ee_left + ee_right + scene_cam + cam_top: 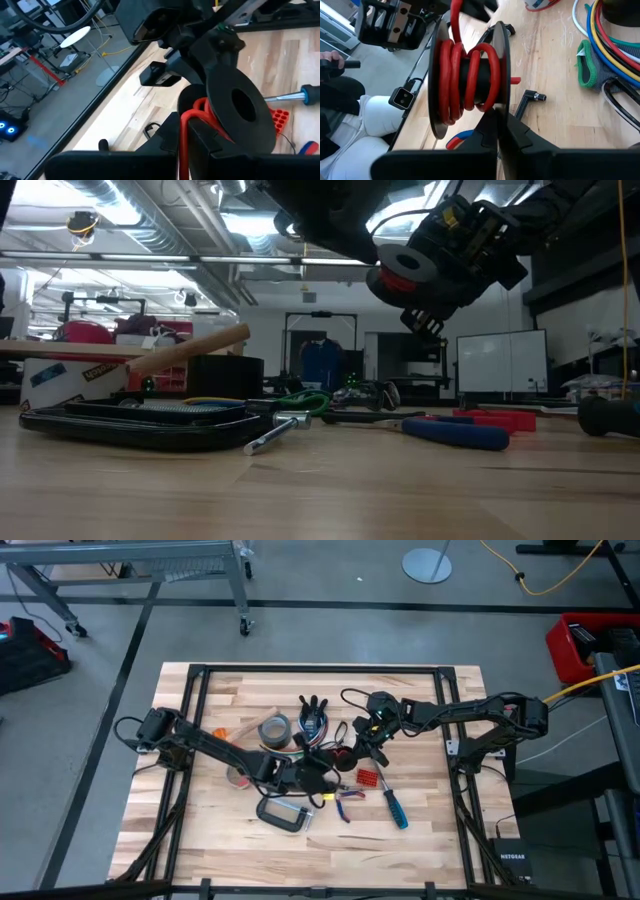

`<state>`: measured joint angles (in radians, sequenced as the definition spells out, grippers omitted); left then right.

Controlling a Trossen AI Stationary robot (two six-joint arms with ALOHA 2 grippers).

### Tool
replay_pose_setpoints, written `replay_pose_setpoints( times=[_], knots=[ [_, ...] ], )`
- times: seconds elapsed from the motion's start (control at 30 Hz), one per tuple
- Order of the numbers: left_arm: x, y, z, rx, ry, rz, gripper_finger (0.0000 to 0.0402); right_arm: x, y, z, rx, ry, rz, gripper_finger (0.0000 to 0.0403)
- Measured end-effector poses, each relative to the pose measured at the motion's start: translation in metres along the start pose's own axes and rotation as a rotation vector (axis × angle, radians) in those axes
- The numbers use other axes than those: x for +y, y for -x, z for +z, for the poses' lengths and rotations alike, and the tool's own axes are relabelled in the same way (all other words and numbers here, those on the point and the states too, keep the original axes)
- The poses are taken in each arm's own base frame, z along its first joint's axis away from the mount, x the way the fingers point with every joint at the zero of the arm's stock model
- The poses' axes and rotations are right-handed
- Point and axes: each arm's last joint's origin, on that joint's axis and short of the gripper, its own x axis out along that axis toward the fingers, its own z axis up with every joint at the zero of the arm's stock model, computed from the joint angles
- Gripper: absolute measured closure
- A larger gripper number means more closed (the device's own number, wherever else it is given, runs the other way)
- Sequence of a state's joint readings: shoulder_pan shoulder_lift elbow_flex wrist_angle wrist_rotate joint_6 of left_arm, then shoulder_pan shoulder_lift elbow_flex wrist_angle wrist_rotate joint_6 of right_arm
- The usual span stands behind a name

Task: Coil cords
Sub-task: Coil the red wire onto a black spool

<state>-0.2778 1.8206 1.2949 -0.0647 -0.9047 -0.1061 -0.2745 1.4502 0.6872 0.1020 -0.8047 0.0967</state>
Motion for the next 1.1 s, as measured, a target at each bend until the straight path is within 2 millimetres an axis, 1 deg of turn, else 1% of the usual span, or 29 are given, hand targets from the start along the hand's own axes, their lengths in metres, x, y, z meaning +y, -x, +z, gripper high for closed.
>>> replay_pose_setpoints(
  times=[0.13,0.33,0.5,0.67,0.87,1.0,1.1],
  knots=[
    [0.0027,-0.0033,0.0005,0.001,0.026,0.004,0.0391,0.0,0.0,0.0,-0.001,0.0,-0.001,0.0402],
    [0.0039,-0.0065,0.0006,0.011,0.036,-0.045,0.0391,-0.0002,-0.0003,-0.0001,-0.002,0.001,-0.005,0.0402],
    [0.004,-0.0065,0.0004,0.012,0.0,-0.045,0.0389,-0.0018,-0.0002,0.0001,-0.009,-0.025,-0.06,0.0402],
    [0.0052,-0.0077,0.0005,0.013,0.001,-0.037,0.0358,-0.0023,-0.0002,0.0002,-0.011,-0.028,-0.077,0.0402],
    [0.0073,-0.0077,0.0008,0.006,-0.001,0.03,0.0316,-0.0024,-0.0001,0.0003,-0.013,-0.05,-0.08,0.0402],
    [0.0089,-0.0089,0.0015,0.004,0.014,0.038,0.0301,-0.0025,-0.0002,0.0002,-0.013,-0.051,-0.085,0.0402],
    [0.0095,-0.0097,0.0027,-0.003,0.035,0.039,0.0298,-0.0025,-0.0002,0.0002,-0.013,-0.052,-0.085,0.0402]
  ],
)
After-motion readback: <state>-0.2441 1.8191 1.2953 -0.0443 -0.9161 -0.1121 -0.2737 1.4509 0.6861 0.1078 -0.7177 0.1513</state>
